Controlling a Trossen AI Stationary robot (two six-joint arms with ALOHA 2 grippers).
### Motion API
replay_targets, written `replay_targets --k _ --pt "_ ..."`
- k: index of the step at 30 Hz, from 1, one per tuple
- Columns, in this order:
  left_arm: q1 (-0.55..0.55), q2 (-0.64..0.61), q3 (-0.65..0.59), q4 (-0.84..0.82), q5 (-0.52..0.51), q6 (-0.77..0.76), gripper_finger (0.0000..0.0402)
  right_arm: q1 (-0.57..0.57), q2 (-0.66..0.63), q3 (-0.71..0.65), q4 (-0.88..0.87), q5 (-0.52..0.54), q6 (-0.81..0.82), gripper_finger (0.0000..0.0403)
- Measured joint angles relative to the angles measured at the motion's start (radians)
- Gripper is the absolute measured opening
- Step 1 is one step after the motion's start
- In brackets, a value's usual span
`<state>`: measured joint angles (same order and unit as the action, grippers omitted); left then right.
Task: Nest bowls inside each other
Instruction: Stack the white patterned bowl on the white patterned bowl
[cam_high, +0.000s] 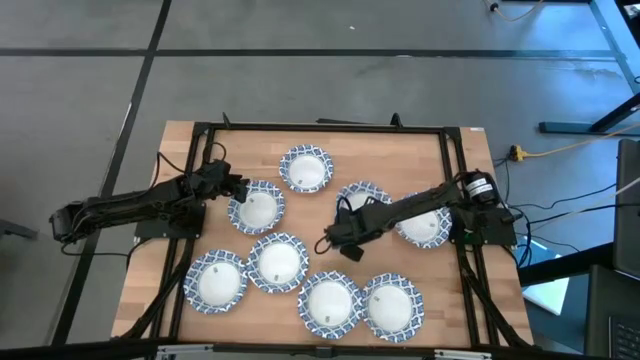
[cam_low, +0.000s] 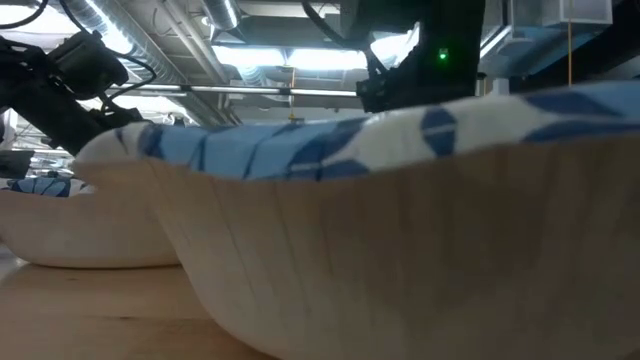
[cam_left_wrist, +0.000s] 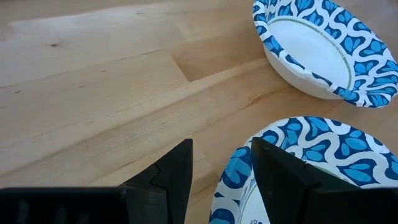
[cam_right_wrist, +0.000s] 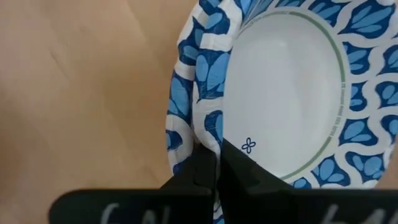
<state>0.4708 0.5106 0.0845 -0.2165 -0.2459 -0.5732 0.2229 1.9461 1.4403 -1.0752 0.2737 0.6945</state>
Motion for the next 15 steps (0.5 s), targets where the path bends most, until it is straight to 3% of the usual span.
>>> replay_targets --k 7,15 --pt "0.0 0.0 0.0 0.0 0.0 0.007 0.0157 0.003 0.0 0.0 0.005 -0.004 -0.019 0.0021" --pt "0.0 0.0 0.0 0.0 -0.001 0.008 0.0157 0.002 0.0 0.0 0.01 -0.017 -0.038 0.0111"
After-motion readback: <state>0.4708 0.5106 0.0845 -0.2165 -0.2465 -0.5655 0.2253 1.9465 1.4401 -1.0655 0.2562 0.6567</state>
